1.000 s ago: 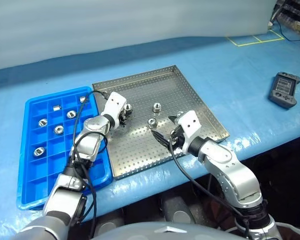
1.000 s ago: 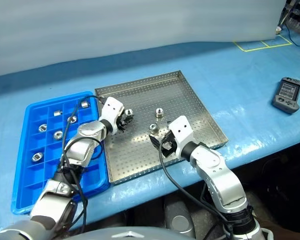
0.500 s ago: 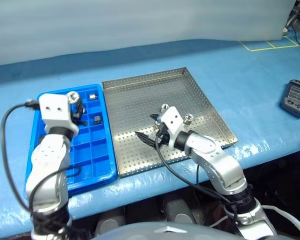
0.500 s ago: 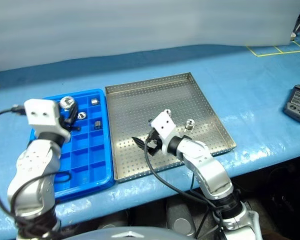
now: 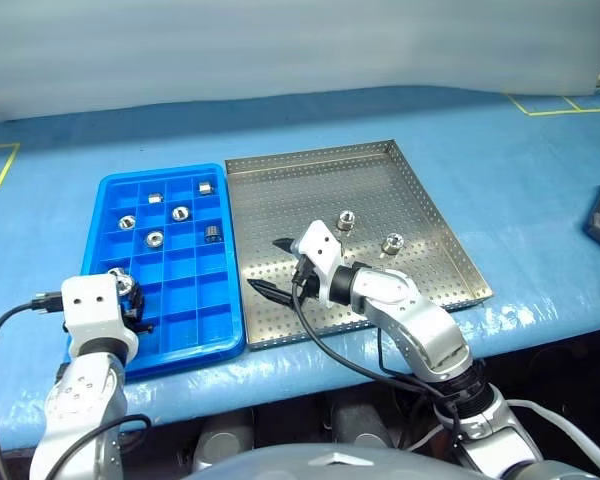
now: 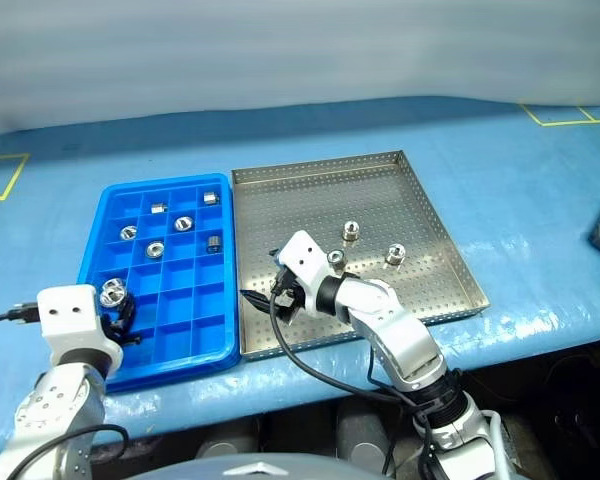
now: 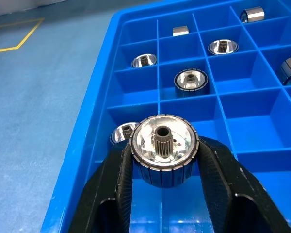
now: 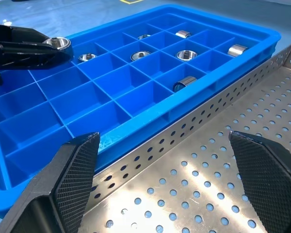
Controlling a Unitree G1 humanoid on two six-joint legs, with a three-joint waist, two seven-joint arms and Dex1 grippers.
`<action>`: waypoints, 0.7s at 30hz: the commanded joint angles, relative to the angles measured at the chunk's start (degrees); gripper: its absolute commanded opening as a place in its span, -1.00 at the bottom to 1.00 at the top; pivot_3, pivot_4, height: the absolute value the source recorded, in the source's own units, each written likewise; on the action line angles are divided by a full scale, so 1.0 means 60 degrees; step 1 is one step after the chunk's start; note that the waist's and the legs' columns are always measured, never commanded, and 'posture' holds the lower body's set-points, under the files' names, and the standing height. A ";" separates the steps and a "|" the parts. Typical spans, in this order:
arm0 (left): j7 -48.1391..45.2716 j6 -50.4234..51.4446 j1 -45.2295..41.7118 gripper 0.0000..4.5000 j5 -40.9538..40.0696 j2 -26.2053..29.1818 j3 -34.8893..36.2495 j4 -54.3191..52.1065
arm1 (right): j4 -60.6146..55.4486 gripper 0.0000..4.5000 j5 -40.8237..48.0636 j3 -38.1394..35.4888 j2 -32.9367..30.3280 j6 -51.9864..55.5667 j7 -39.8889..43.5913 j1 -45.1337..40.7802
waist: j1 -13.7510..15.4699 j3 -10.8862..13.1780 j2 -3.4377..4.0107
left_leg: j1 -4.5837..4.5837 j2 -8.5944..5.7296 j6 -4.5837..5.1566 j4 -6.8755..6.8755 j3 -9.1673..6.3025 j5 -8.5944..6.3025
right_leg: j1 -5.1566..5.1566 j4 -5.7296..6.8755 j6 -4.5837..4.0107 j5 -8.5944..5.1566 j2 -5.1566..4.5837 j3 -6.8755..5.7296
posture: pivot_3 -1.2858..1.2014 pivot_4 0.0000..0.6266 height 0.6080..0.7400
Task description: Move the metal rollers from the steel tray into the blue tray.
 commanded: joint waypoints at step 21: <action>-0.1644 0.1225 -0.2962 0.99 -0.1029 0.2306 -0.0493 0.0939 | -0.1279 1.00 0.0049 -0.1301 -0.0467 0.0245 -0.0983 0.0815 | -0.0320 0.0001 0.0001 | -0.0004 0.0000 -0.0007 -0.0010 -0.0007 0.0003 | -0.0002 -0.0001 -0.0003 -0.0001 -0.0004 -0.0013 | 0.00 -0.52 1.00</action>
